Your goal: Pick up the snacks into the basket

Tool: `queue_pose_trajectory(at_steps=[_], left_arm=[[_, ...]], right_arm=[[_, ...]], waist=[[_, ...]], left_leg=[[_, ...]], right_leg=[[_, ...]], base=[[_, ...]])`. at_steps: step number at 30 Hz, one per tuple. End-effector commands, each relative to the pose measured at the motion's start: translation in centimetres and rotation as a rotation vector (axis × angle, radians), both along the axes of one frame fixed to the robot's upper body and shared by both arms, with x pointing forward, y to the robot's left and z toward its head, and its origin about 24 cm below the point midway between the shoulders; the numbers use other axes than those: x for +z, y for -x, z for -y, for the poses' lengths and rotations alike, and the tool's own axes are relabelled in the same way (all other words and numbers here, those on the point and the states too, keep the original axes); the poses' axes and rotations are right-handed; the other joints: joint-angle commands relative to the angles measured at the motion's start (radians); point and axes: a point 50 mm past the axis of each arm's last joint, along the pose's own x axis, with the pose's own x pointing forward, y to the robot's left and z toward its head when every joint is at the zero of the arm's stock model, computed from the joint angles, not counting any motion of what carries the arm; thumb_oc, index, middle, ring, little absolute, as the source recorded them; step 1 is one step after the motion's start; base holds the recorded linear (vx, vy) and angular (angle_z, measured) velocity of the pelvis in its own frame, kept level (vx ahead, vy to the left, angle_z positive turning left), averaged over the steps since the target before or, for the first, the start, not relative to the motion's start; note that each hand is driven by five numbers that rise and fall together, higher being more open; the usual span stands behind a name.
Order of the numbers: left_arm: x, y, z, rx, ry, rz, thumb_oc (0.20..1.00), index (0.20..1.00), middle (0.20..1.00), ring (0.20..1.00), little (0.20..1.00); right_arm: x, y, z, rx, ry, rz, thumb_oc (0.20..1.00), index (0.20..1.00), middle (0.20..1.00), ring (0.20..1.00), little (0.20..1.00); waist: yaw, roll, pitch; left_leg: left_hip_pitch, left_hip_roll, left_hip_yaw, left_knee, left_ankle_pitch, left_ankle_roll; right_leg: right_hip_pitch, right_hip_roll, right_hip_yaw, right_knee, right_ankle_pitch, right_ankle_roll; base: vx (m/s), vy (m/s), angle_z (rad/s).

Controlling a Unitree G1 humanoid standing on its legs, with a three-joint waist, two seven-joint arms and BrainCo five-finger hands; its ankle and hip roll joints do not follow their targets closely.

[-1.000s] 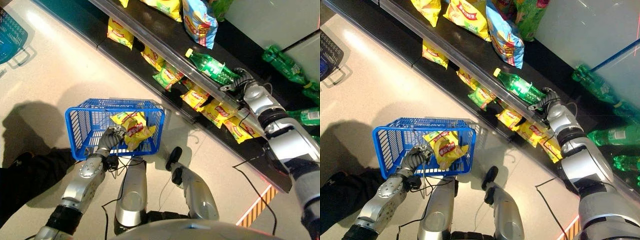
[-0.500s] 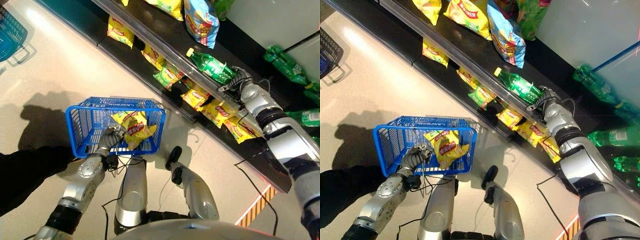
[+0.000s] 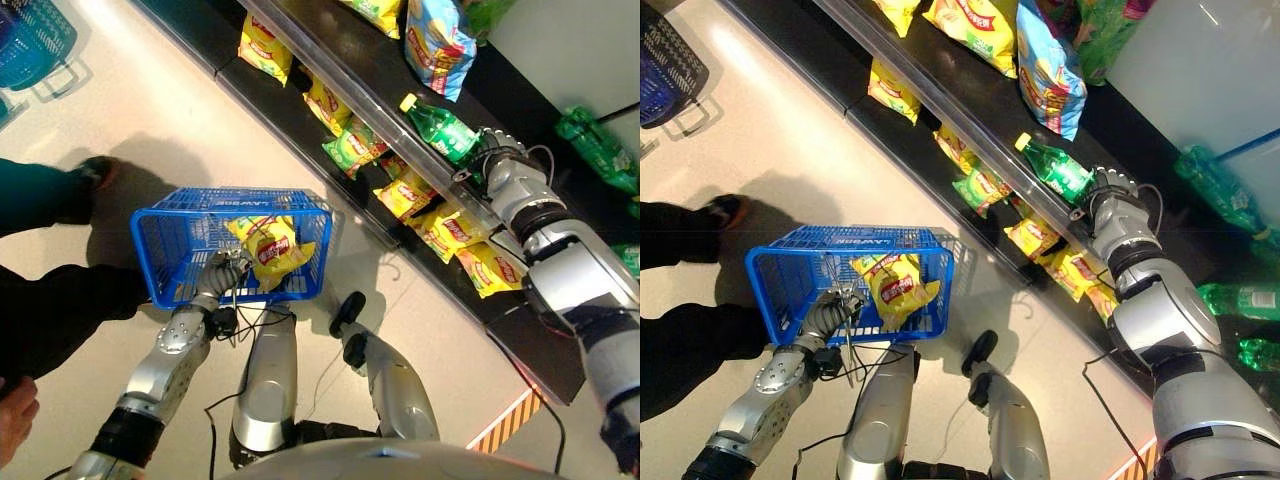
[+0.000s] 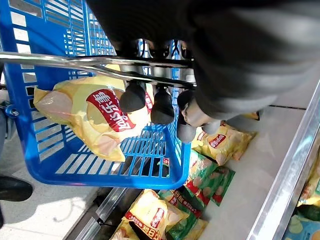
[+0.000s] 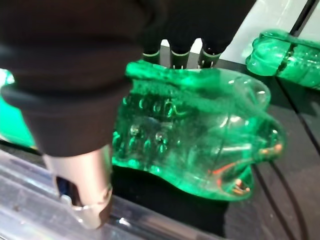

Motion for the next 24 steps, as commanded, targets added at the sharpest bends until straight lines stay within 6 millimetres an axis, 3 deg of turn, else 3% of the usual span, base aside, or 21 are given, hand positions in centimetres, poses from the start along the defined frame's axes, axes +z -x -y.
queue_pose_trajectory(at_steps=[1,7,9,18,24], left_arm=[[4.8,0.8,2.3,-0.146,0.033,0.233,0.200,0.200,0.200,0.200,0.200],[4.8,0.7,2.7,-0.161,0.042,0.237,0.200,0.200,0.200,0.200,0.200],[5.0,0.6,2.7,-0.160,0.044,0.245,0.200,0.200,0.200,0.200,0.200],[5.0,0.6,3.2,-0.159,0.061,0.249,0.200,0.200,0.200,0.200,0.200],[4.9,0.6,3.5,-0.162,0.074,0.250,0.200,0.200,0.200,0.200,0.200]], right_arm=[[1.3,-1.1,-3.0,0.101,0.030,0.023,1.000,1.000,1.000,1.000,1.000],[0.8,-0.7,-1.8,0.053,0.004,0.018,1.000,1.000,1.000,1.000,1.000],[0.6,-0.6,-1.3,0.034,-0.013,0.020,0.200,0.200,0.200,0.200,0.200],[-0.3,0.2,0.7,-0.037,-0.050,-0.001,0.200,0.200,0.200,0.200,0.200],[-0.5,0.3,0.7,-0.048,-0.076,0.004,0.200,0.200,0.200,0.200,0.200]], waist=[[0.048,0.032,-0.005],[0.058,0.043,-0.005],[0.060,0.045,-0.005],[0.058,0.054,-0.005],[0.052,0.058,-0.005]], left_leg=[[-0.027,-0.060,-0.049,0.030,-0.055,0.051],[-0.034,-0.068,-0.057,0.024,-0.051,0.052],[-0.039,-0.069,-0.059,0.026,-0.050,0.052],[-0.060,-0.075,-0.061,0.038,-0.057,0.055],[-0.058,-0.072,-0.055,0.038,-0.061,0.056]], right_leg=[[-0.013,-0.063,0.097,-0.013,0.040,0.104],[-0.016,-0.068,0.088,-0.012,0.037,0.105],[-0.019,-0.069,0.087,-0.011,0.037,0.105],[-0.036,-0.071,0.085,-0.004,0.033,0.105],[-0.043,-0.070,0.090,0.001,0.030,0.105]], base=[[0.02,-0.008,0.18],[0.02,0.004,0.09],[0.02,0.007,0.07],[0.01,0.008,0.03],[0.01,0.008,0.02]])
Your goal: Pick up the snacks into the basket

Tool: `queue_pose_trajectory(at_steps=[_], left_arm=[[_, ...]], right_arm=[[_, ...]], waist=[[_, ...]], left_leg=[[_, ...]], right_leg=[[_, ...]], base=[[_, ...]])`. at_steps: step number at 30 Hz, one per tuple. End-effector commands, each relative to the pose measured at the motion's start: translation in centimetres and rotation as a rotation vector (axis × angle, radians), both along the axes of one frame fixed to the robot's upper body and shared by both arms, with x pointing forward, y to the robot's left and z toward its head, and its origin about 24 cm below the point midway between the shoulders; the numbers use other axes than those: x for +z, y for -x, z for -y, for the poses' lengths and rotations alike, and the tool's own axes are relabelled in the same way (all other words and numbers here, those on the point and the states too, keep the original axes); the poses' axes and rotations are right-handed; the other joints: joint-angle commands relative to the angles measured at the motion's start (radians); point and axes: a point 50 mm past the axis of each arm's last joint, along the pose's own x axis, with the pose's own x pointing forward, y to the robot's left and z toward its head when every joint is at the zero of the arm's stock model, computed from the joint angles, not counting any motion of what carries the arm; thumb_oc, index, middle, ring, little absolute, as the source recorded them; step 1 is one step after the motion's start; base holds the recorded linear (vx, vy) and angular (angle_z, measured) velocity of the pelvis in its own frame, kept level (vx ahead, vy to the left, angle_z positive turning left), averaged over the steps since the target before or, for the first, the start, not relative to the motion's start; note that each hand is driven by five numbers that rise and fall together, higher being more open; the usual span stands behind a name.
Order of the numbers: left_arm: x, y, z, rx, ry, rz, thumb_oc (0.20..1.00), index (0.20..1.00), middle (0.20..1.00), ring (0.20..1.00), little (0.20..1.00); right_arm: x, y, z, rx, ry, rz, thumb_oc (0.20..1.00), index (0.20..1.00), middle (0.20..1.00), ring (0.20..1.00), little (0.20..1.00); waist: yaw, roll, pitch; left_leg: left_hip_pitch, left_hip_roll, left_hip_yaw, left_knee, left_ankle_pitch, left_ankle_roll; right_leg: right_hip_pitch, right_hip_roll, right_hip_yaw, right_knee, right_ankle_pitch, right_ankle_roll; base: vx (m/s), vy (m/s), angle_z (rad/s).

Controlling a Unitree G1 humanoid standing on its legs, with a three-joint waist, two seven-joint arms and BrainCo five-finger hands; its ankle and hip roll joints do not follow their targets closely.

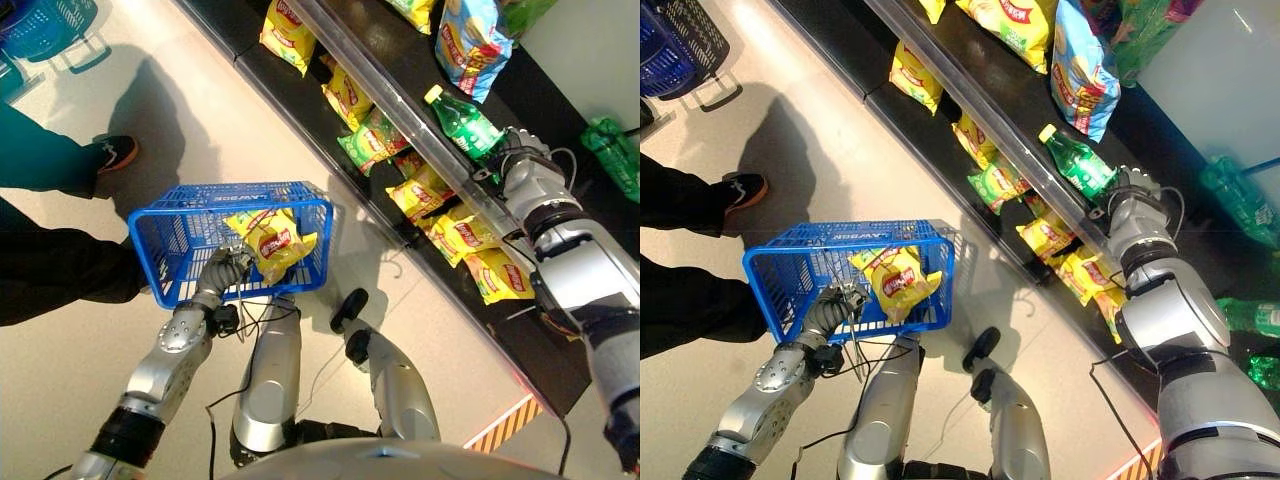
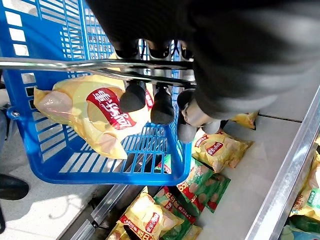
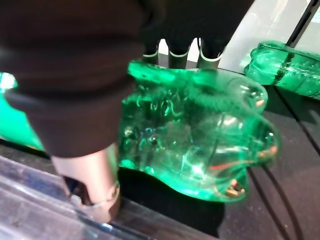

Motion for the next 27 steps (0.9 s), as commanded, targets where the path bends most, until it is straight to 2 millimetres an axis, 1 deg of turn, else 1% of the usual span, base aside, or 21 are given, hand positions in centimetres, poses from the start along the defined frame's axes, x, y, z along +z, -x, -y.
queue_pose_trajectory(at_steps=[1,3,6,7,10,12,13,14,15,17,18,19,20,22,24,26,27], left_arm=[[4.3,0.7,3.2,-0.148,0.066,0.219,0.200,0.200,0.200,0.200,0.200],[4.3,0.7,3.2,-0.148,0.070,0.220,0.200,0.200,0.200,0.200,0.200],[4.3,0.6,3.3,-0.143,0.086,0.221,0.200,0.200,0.200,0.200,0.200],[4.3,0.5,3.3,-0.135,0.091,0.223,0.200,0.200,0.200,0.200,0.200],[4.2,0.3,3.0,-0.109,0.097,0.221,0.200,0.200,0.200,0.200,0.200],[4.3,0.3,2.7,-0.092,0.097,0.224,0.200,0.200,0.200,0.200,0.200],[4.3,0.3,2.3,-0.074,0.098,0.223,0.200,0.200,0.200,0.200,0.200],[4.3,0.3,2.3,-0.075,0.097,0.222,0.200,0.200,0.200,0.200,0.200],[4.3,0.3,2.2,-0.066,0.099,0.222,0.200,0.200,0.200,0.200,0.200],[4.0,0.4,2.0,-0.056,0.102,0.211,0.200,0.200,0.200,0.200,0.200],[3.9,0.3,1.9,-0.050,0.107,0.206,0.200,0.200,0.200,0.200,0.200],[3.7,0.4,1.7,-0.042,0.112,0.197,0.200,0.200,0.200,0.200,0.200],[3.6,0.4,1.7,-0.043,0.111,0.196,0.200,0.200,0.200,0.200,0.200],[3.5,0.4,1.6,-0.038,0.116,0.193,0.200,0.200,0.200,0.200,0.200],[3.4,0.4,1.5,-0.035,0.118,0.188,0.200,0.200,0.200,0.200,0.200],[3.4,0.4,1.4,-0.033,0.117,0.188,0.200,0.200,0.200,0.200,0.200],[3.5,0.3,1.5,-0.036,0.118,0.196,0.200,0.200,0.200,0.200,0.200]], right_arm=[[-1.1,-0.3,-1.3,0.036,-0.045,-0.040,0.200,0.200,0.200,0.200,0.200],[-1.1,-0.3,-1.4,0.035,-0.057,-0.035,0.200,0.200,0.200,0.200,0.200],[-1.6,-0.1,-1.3,0.011,-0.161,0.012,0.200,0.200,0.200,0.200,0.200],[-1.8,0.0,-1.2,-0.009,-0.251,0.054,0.200,0.200,0.200,0.200,0.200],[-2.4,0.3,-0.9,-0.037,-0.422,0.147,0.200,0.200,0.200,0.200,0.200],[-2.9,0.6,-0.7,-0.049,-0.505,0.197,0.200,0.200,0.200,0.200,0.200],[-3.3,1.1,-0.5,-0.056,-0.601,0.268,0.200,0.200,0.200,0.200,0.200],[-3.4,1.1,-0.4,-0.057,-0.601,0.267,0.200,0.200,0.200,0.200,0.200],[-3.3,1.3,-0.4,-0.053,-0.646,0.319,0.200,0.200,0.200,0.200,0.200],[-3.8,2.1,-0.2,-0.036,-0.669,0.360,0.200,0.200,0.200,0.200,0.200],[-4.0,2.6,0.0,-0.038,-0.713,0.401,0.200,0.200,0.200,0.200,0.200],[-4.8,3.5,0.4,-0.040,-0.755,0.438,0.200,0.200,0.200,0.200,0.200],[-4.8,3.6,0.4,-0.041,-0.756,0.437,0.200,0.200,0.200,0.200,0.200],[-5.1,4.4,0.5,-0.035,-0.833,0.497,0.200,0.200,0.200,0.200,0.200],[-5.8,5.1,0.5,-0.032,-0.864,0.512,0.200,0.200,0.200,0.200,0.200],[-5.9,5.7,0.5,-0.017,-0.903,0.543,0.200,0.200,0.200,0.200,0.200],[-5.9,6.1,0.0,0.014,-0.946,0.575,0.200,0.200,0.200,0.200,0.200]], waist=[[0.049,0.055,-0.005],[0.048,0.056,-0.005],[0.039,0.057,-0.005],[0.035,0.058,-0.005],[0.022,0.055,-0.005],[0.013,0.052,-0.005],[-0.001,0.051,-0.005],[0.001,0.051,-0.005],[-0.008,0.051,-0.005],[-0.022,0.048,-0.012],[-0.034,0.048,-0.018],[-0.048,0.051,-0.029],[-0.046,0.051,-0.030],[-0.065,0.055,-0.045],[-0.077,0.058,-0.057],[-0.090,0.063,-0.073],[-0.102,0.069,-0.084]], left_leg=[[-0.008,-0.041,0.009,0.035,-0.065,0.056],[-0.007,-0.041,0.010,0.034,-0.065,0.056],[0.000,-0.040,0.014,0.034,-0.067,0.055],[0.008,-0.039,0.016,0.032,-0.068,0.055],[0.029,-0.036,0.025,0.028,-0.071,0.056],[0.045,-0.032,0.034,0.025,-0.074,0.056],[0.065,-0.029,0.042,0.021,-0.075,0.056],[0.066,-0.029,0.043,0.020,-0.075,0.056],[0.075,-0.027,0.047,0.016,-0.075,0.056],[0.092,-0.025,0.056,0.009,-0.076,0.056],[0.099,-0.024,0.061,0.006,-0.077,0.056],[0.115,-0.022,0.070,-0.001,-0.078,0.057],[0.115,-0.022,0.070,-0.001,-0.078,0.057],[0.134,-0.021,0.082,-0.008,-0.082,0.058],[0.149,-0.021,0.089,-0.013,-0.083,0.058],[0.169,-0.020,0.096,-0.022,-0.085,0.057],[0.183,-0.017,0.103,-0.028,-0.085,0.056]], right_leg=[[-0.001,-0.051,0.116,-0.027,0.041,0.110],[-0.002,-0.051,0.117,-0.026,0.040,0.110],[0.003,-0.051,0.119,-0.025,0.036,0.109],[0.007,-0.052,0.120,-0.024,0.034,0.109],[0.020,-0.054,0.125,-0.019,0.032,0.109],[0.030,-0.055,0.132,-0.018,0.032,0.109],[0.044,-0.056,0.140,-0.018,0.030,0.109],[0.045,-0.056,0.140,-0.018,0.030,0.110],[0.051,-0.057,0.143,-0.019,0.031,0.110],[0.061,-0.056,0.151,-0.025,0.031,0.110],[0.066,-0.056,0.153,-0.028,0.032,0.112],[0.073,-0.055,0.160,-0.031,0.031,0.112],[0.074,-0.055,0.160,-0.031,0.031,0.112],[0.081,-0.054,0.169,-0.034,0.028,0.111],[0.089,-0.056,0.177,-0.037,0.028,0.112],[0.097,-0.055,0.185,-0.039,0.026,0.113],[0.106,-0.056,0.191,-0.041,0.024,0.114]], base=[[0.00,0.000,0.00],[0.00,0.000,0.00],[0.00,0.000,0.00],[0.00,0.000,0.00],[0.00,0.003,-0.01],[0.01,0.005,-0.09],[0.01,-0.001,-0.11],[0.00,0.003,-0.07],[0.00,0.000,-0.13],[0.01,-0.002,-0.15],[0.03,0.008,-0.08],[0.02,0.009,-0.04],[0.03,0.008,-0.17],[0.03,-0.003,-0.18],[0.03,-0.004,-0.21],[0.04,-0.014,-0.15],[0.02,-0.017,-0.12]])
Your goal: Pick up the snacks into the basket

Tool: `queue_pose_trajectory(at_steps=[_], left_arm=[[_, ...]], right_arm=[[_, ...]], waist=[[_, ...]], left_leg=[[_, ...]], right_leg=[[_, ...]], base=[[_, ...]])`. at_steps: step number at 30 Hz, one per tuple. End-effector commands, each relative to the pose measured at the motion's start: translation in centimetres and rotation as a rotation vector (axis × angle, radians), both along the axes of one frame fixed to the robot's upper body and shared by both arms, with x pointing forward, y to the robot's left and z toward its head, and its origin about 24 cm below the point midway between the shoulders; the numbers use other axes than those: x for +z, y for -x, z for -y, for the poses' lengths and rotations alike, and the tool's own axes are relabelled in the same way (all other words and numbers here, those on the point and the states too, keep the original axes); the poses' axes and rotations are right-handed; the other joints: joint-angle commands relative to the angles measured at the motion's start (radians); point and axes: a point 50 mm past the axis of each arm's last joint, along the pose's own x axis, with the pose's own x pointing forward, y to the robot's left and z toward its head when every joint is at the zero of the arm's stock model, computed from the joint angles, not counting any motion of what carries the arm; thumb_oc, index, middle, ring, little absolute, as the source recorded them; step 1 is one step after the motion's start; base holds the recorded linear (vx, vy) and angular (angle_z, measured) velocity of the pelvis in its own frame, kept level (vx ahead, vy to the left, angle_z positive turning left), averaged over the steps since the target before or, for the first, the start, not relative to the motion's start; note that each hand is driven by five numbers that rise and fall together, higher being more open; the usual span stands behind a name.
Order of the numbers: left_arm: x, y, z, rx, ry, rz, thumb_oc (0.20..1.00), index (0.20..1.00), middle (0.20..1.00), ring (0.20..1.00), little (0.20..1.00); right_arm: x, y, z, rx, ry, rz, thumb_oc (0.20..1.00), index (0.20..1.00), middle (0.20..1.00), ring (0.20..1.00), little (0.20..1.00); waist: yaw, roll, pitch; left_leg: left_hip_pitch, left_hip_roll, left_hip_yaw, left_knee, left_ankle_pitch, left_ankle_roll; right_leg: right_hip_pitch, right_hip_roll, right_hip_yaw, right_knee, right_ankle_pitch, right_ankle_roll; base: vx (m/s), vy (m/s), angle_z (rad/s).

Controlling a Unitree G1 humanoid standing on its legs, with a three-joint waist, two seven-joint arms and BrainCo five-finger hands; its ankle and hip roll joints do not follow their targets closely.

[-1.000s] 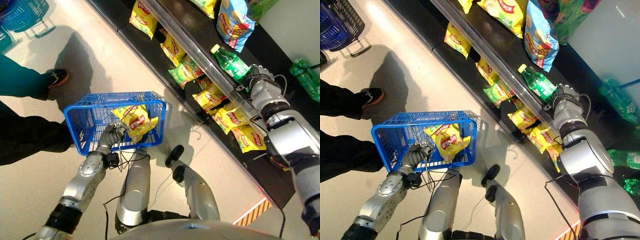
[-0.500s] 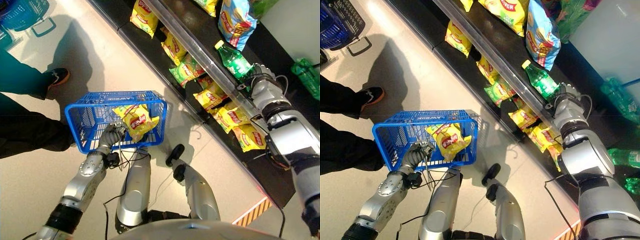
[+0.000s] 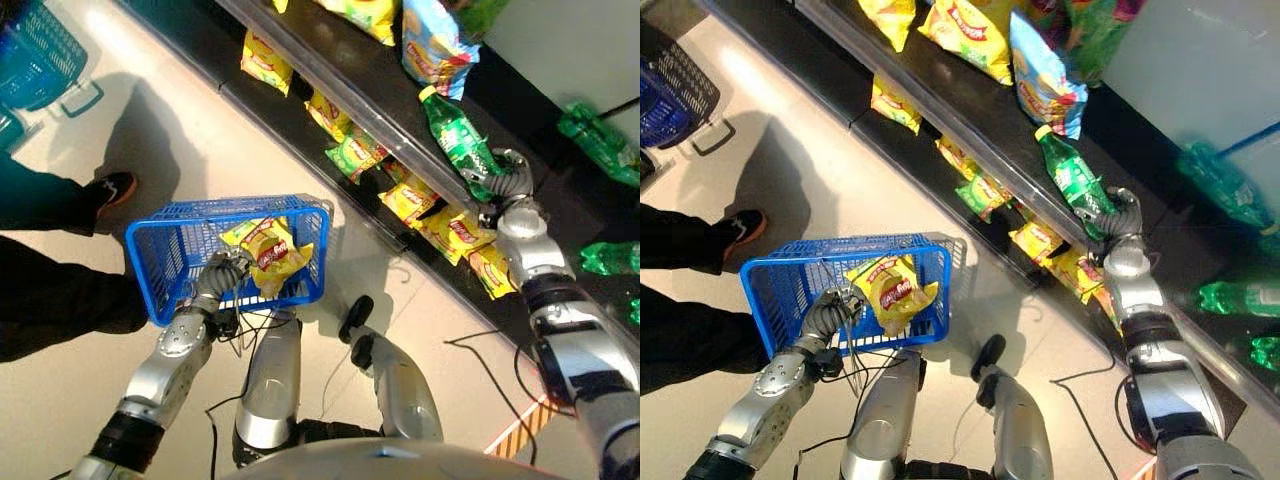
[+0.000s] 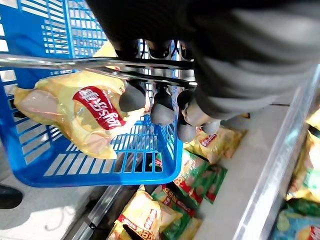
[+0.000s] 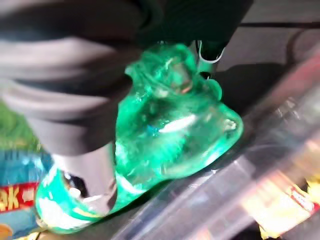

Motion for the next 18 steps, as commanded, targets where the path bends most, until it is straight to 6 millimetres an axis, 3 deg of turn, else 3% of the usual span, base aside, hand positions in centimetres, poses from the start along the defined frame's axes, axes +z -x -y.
queue_pose_trajectory(at_steps=[1,4,7,9,18], left_arm=[[3.9,0.0,1.7,-0.068,0.099,0.217,0.200,0.200,0.200,0.200,0.200],[3.7,0.2,1.7,-0.073,0.106,0.216,0.200,0.200,0.200,0.200,0.200],[3.5,0.3,1.6,-0.073,0.102,0.208,0.200,0.200,0.200,0.200,0.200],[3.5,0.4,1.3,-0.072,0.084,0.208,0.200,0.200,0.200,0.200,0.200],[3.3,0.5,1.7,-0.058,0.086,0.212,0.200,0.200,0.200,0.200,0.200]], right_arm=[[1.6,0.6,1.3,-0.019,-0.012,0.108,0.200,0.200,0.200,0.200,0.200],[1.4,1.9,0.3,0.032,-0.112,0.194,0.200,0.200,0.200,0.200,0.200],[0.7,2.3,0.0,0.056,-0.101,0.174,0.200,0.200,0.200,0.200,0.200],[1.0,2.4,0.8,0.058,0.079,0.108,0.200,0.200,0.200,0.200,0.200],[1.0,0.3,0.6,0.037,0.289,-0.027,0.200,0.200,0.200,0.200,0.200]], waist=[[-0.039,0.034,-0.092],[-0.060,0.047,-0.126],[-0.068,0.050,-0.143],[-0.073,0.053,-0.160],[-0.064,0.043,-0.160]], left_leg=[[0.002,-0.022,0.004,0.029,-0.084,0.039],[0.043,-0.021,0.012,0.012,-0.092,0.038],[0.058,-0.021,0.017,-0.004,-0.084,0.037],[0.075,-0.021,0.024,-0.015,-0.084,0.037],[0.047,-0.017,0.027,0.006,-0.087,0.042]], right_leg=[[0.007,-0.051,0.093,-0.038,0.032,0.099],[0.026,-0.046,0.105,-0.039,0.019,0.100],[0.033,-0.045,0.112,-0.049,0.024,0.100],[0.042,-0.043,0.119,-0.060,0.026,0.102],[0.017,-0.037,0.129,-0.056,0.034,0.097]], base=[[0.06,-0.038,-0.15],[0.05,-0.018,-0.10],[0.05,-0.022,-0.13],[0.04,-0.014,-0.11],[-0.01,-0.015,-0.05]])
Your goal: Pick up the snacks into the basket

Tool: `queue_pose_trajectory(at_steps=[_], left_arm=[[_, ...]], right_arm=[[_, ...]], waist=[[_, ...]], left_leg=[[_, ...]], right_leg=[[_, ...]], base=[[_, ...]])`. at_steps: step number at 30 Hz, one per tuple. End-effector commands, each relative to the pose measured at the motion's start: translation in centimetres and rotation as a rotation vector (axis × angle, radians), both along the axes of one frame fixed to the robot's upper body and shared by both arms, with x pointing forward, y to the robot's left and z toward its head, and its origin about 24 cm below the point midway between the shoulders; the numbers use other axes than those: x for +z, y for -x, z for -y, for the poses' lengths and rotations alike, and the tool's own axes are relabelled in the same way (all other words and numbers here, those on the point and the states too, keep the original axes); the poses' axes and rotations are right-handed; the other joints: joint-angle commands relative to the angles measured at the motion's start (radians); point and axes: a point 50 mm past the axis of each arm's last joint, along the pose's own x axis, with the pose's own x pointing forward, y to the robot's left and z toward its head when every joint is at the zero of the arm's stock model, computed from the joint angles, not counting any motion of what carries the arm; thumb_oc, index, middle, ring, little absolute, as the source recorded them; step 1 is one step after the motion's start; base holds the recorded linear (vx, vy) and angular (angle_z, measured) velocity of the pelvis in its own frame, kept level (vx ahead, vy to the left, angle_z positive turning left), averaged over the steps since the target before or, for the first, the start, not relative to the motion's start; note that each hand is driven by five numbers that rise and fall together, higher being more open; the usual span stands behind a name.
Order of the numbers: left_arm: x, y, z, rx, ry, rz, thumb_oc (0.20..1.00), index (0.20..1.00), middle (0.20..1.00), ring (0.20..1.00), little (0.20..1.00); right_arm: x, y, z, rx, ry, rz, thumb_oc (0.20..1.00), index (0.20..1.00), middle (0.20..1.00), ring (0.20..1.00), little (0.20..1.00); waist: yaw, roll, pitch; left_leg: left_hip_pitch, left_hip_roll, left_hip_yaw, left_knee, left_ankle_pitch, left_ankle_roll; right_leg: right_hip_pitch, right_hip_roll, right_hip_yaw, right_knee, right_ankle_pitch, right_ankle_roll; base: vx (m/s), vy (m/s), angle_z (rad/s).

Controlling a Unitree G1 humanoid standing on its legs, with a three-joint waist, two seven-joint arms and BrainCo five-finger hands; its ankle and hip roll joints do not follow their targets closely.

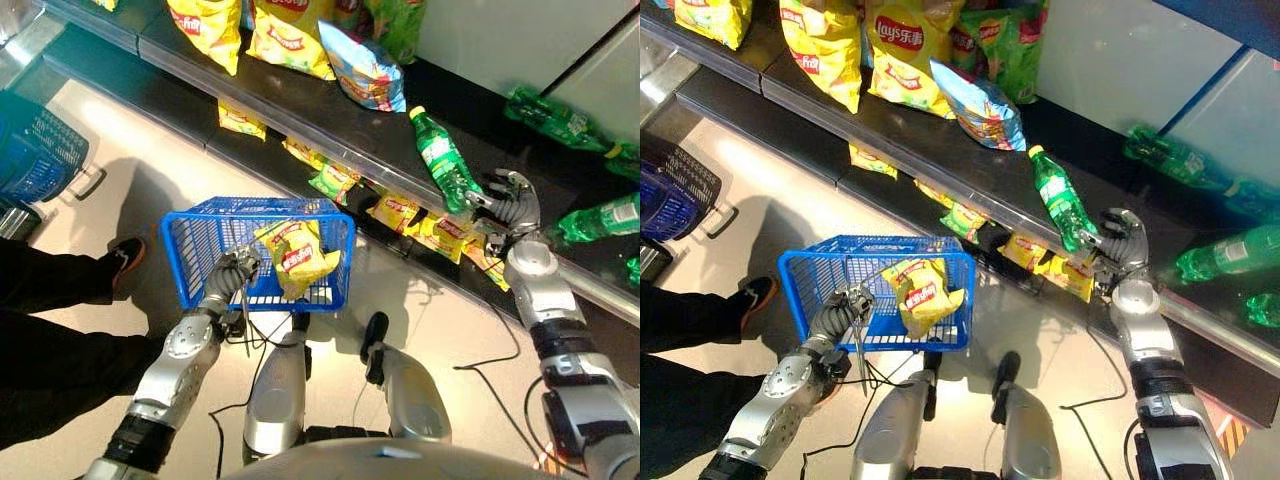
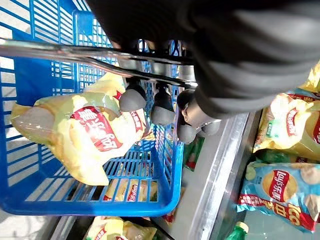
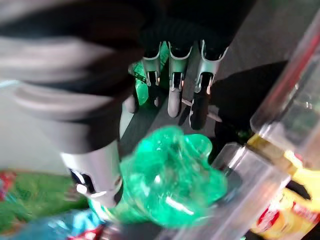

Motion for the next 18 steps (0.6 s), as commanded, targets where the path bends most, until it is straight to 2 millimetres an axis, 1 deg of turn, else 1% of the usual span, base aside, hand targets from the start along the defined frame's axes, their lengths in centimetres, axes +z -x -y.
queue_pose_trajectory(at_steps=[1,2,3,4,5,6,9,10,12,13,15,16,18], left_arm=[[3.5,0.9,0.1,-0.016,0.001,0.194,0.200,0.200,0.200,0.200,0.200],[3.5,0.9,0.0,-0.015,0.002,0.194,0.200,0.200,0.200,0.200,0.200],[3.6,1.2,-0.1,-0.013,-0.005,0.194,0.200,0.200,0.200,0.200,0.200],[3.6,1.2,-0.2,-0.012,-0.004,0.195,0.200,0.200,0.200,0.200,0.200],[3.5,1.4,-0.2,-0.018,-0.010,0.188,0.200,0.200,0.200,0.200,0.200],[3.6,1.4,-0.2,-0.018,-0.010,0.189,0.200,0.200,0.200,0.200,0.200],[3.5,1.7,-0.6,-0.020,-0.023,0.178,0.200,0.200,0.200,0.200,0.200],[3.5,1.8,-0.6,-0.022,-0.030,0.175,0.200,0.200,0.200,0.200,0.200],[3.6,1.8,-0.9,-0.024,-0.048,0.173,0.200,0.200,0.200,0.200,0.200],[3.7,1.8,-0.9,-0.023,-0.048,0.174,0.200,0.200,0.200,0.200,0.200],[3.7,1.8,-0.9,-0.027,-0.054,0.174,0.200,0.200,0.200,0.200,0.200],[3.7,1.8,-0.9,-0.027,-0.054,0.174,0.200,0.200,0.200,0.200,0.200],[3.9,1.8,-1.0,-0.030,-0.069,0.176,0.200,0.200,0.200,0.200,0.200]], right_arm=[[1.6,-1.9,0.1,-0.021,0.194,-0.036,0.200,0.200,0.200,0.200,0.200],[1.6,-2.0,0.0,-0.021,0.195,-0.035,0.200,0.200,0.200,0.200,0.200],[2.7,-3.0,0.0,-0.025,0.273,-0.056,1.000,1.000,1.000,1.000,1.000],[2.7,-3.0,0.0,-0.024,0.274,-0.055,1.000,1.000,1.000,1.000,1.000],[3.3,-3.9,-0.3,-0.012,0.306,-0.089,1.000,1.000,1.000,1.000,1.000],[3.3,-3.9,-0.3,-0.012,0.306,-0.088,1.000,1.000,1.000,1.000,1.000],[4.9,-5.5,-1.6,0.034,0.386,-0.122,1.000,1.000,1.000,1.000,1.000],[5.7,-6.0,-2.0,0.035,0.383,-0.112,1.000,1.000,1.000,1.000,1.000],[6.6,-6.9,-3.1,0.049,0.387,-0.129,1.000,1.000,1.000,1.000,1.000],[6.7,-7.0,-3.1,0.049,0.387,-0.128,1.000,1.000,1.000,1.000,1.000],[7.4,-7.5,-3.4,0.044,0.386,-0.150,1.000,1.000,1.000,1.000,1.000],[7.4,-7.5,-3.4,0.044,0.386,-0.149,1.000,1.000,1.000,1.000,1.000],[8.3,-8.1,-3.7,0.033,0.408,-0.179,1.000,1.000,1.000,1.000,1.000]], waist=[[0.019,-0.041,-0.107],[0.018,-0.041,-0.107],[0.030,-0.043,-0.100],[0.028,-0.044,-0.101],[0.039,-0.047,-0.092],[0.038,-0.048,-0.093],[0.058,-0.059,-0.079],[0.062,-0.065,-0.076],[0.080,-0.077,-0.065],[0.078,-0.078,-0.066],[0.089,-0.084,-0.058],[0.089,-0.084,-0.058],[0.105,-0.096,-0.047]], left_leg=[[-0.036,-0.025,-0.025,0.052,-0.083,0.040],[-0.037,-0.025,-0.025,0.053,-0.083,0.040],[-0.039,-0.025,-0.029,0.059,-0.089,0.039],[-0.043,-0.026,-0.029,0.057,-0.083,0.040],[-0.046,-0.026,-0.035,0.064,-0.088,0.039],[-0.049,-0.027,-0.035,0.062,-0.083,0.040],[-0.057,-0.028,-0.042,0.072,-0.086,0.039],[-0.063,-0.030,-0.045,0.072,-0.080,0.039],[-0.069,-0.031,-0.056,0.086,-0.087,0.039],[-0.073,-0.033,-0.057,0.083,-0.081,0.040],[-0.076,-0.032,-0.062,0.090,-0.087,0.039],[-0.076,-0.032,-0.062,0.090,-0.087,0.039],[-0.087,-0.032,-0.074,0.096,-0.086,0.039]], right_leg=[[-0.025,-0.047,0.079,-0.035,0.030,0.089],[-0.025,-0.047,0.079,-0.034,0.030,0.089],[-0.024,-0.045,0.079,-0.029,0.025,0.089],[-0.027,-0.046,0.078,-0.032,0.030,0.089],[-0.025,-0.047,0.075,-0.028,0.026,0.090],[-0.028,-0.048,0.075,-0.031,0.031,0.089],[-0.024,-0.047,0.069,-0.026,0.029,0.089],[-0.026,-0.048,0.066,-0.031,0.035,0.088],[-0.021,-0.047,0.060,-0.027,0.033,0.087],[-0.023,-0.048,0.059,-0.029,0.037,0.087],[-0.019,-0.047,0.053,-0.027,0.034,0.086],[-0.019,-0.047,0.052,-0.027,0.034,0.086],[-0.018,-0.046,0.040,-0.028,0.038,0.087]], base=[[0.00,0.000,0.00],[0.00,0.000,0.00],[0.00,0.000,0.00],[-0.03,-0.013,0.01],[-0.03,-0.002,0.01],[-0.04,-0.009,0.02],[-0.02,-0.010,0.03],[-0.02,-0.030,0.13],[-0.03,-0.030,0.15],[-0.03,-0.016,0.11],[-0.01,-0.008,0.07],[-0.01,-0.026,0.08],[-0.03,-0.026,0.14]])
